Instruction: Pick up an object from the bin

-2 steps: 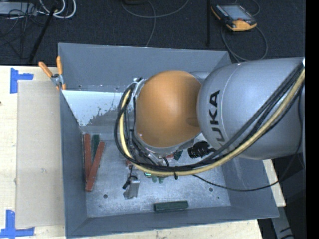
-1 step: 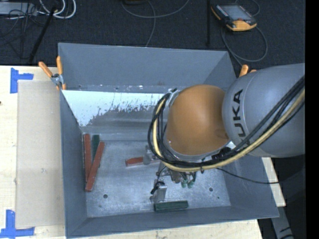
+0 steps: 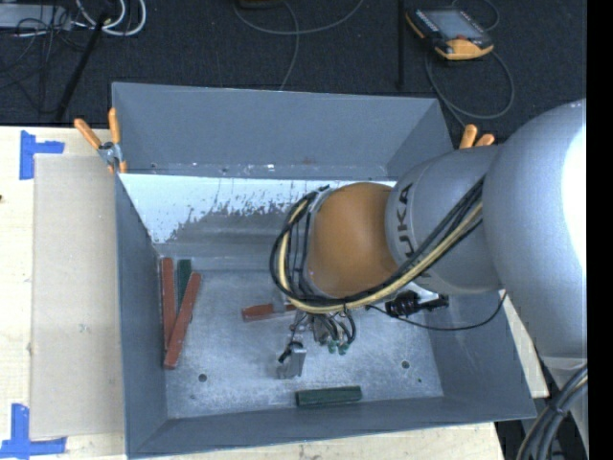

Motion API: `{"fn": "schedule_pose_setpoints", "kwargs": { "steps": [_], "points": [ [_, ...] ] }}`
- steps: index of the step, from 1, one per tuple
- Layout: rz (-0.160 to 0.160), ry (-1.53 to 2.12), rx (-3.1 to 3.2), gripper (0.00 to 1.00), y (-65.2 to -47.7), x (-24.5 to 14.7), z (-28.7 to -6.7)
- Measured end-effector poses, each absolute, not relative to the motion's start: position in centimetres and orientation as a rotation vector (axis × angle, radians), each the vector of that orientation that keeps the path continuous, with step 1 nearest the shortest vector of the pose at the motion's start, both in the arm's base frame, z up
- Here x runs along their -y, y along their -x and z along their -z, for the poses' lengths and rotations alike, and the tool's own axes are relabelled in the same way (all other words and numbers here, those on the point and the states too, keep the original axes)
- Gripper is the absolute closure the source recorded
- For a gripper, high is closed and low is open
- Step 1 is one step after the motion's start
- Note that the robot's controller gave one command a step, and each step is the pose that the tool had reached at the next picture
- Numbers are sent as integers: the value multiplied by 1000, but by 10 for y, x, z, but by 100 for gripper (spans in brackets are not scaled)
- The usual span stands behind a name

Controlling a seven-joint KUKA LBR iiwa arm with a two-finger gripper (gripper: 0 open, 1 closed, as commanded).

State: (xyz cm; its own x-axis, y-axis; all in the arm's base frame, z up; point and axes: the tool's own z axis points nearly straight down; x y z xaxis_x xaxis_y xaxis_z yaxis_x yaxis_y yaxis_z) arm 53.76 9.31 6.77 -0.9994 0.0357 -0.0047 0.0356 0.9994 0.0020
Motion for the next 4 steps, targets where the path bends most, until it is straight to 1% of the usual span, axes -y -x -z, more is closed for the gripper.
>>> {"fn": "schedule_pose_setpoints", "kwargs": {
  "steps": [1, 2, 3, 4],
  "points": [
    [-3, -195, -3132, 0, -589, -101, -70],
    [-5, -200, -3125, 100, -591, -101, -74],
    [-3, -202, -3134, 0, -588, -101, -70],
    [1, -273, -3126, 0, -610, -56, -70]
  ]
}}
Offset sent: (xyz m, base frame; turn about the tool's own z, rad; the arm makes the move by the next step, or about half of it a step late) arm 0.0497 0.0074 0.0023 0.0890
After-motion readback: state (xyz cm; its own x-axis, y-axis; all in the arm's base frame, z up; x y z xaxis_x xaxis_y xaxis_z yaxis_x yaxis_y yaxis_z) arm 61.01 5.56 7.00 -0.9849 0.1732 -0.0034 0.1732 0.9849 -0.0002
